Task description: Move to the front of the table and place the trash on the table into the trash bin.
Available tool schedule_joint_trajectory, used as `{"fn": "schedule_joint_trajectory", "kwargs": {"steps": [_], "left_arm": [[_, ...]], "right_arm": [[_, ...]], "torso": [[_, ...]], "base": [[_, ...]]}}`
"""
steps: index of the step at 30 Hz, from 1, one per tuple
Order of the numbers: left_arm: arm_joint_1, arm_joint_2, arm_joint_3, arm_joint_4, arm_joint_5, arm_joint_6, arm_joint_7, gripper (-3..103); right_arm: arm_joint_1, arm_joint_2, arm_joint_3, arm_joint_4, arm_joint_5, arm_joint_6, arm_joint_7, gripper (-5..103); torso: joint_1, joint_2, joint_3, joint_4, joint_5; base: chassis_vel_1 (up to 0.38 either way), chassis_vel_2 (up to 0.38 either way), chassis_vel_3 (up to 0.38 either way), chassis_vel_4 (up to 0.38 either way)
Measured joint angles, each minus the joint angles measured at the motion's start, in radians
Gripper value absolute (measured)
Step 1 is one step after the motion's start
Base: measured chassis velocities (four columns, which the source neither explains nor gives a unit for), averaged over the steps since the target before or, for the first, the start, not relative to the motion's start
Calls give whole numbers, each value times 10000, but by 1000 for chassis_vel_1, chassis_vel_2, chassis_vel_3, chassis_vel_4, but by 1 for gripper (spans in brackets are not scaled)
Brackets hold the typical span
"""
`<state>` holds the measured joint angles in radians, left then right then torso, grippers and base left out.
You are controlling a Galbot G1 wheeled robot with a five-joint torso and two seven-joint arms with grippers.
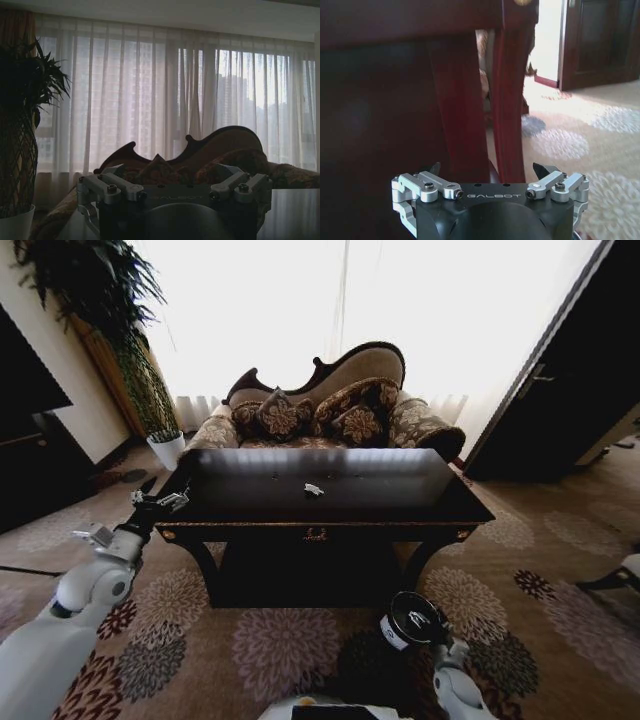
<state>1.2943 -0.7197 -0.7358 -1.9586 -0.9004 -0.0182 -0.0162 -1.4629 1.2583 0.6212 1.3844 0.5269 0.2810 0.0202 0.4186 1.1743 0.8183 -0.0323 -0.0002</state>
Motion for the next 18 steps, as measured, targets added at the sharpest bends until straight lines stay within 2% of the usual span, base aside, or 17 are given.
{"fn": "schedule_joint_trajectory", "kwargs": {"steps": [7,11,18], "left_arm": [[0,0,0,0,0,0,0,100],[0,1,0,0,0,0,0,100],[0,0,0,0,0,0,0,100]], "right_arm": [[-1315,183,208,2236,-4,-16,25,100],[-2825,296,488,4481,-216,32,48,100],[-3904,301,594,6010,-519,274,116,100]], "torso": [[0,0,1,-2,2],[0,0,0,-1,0],[0,0,1,-3,0]], "base": [[0,0,0,0],[0,0,0,0],[0,0,0,0]]}}
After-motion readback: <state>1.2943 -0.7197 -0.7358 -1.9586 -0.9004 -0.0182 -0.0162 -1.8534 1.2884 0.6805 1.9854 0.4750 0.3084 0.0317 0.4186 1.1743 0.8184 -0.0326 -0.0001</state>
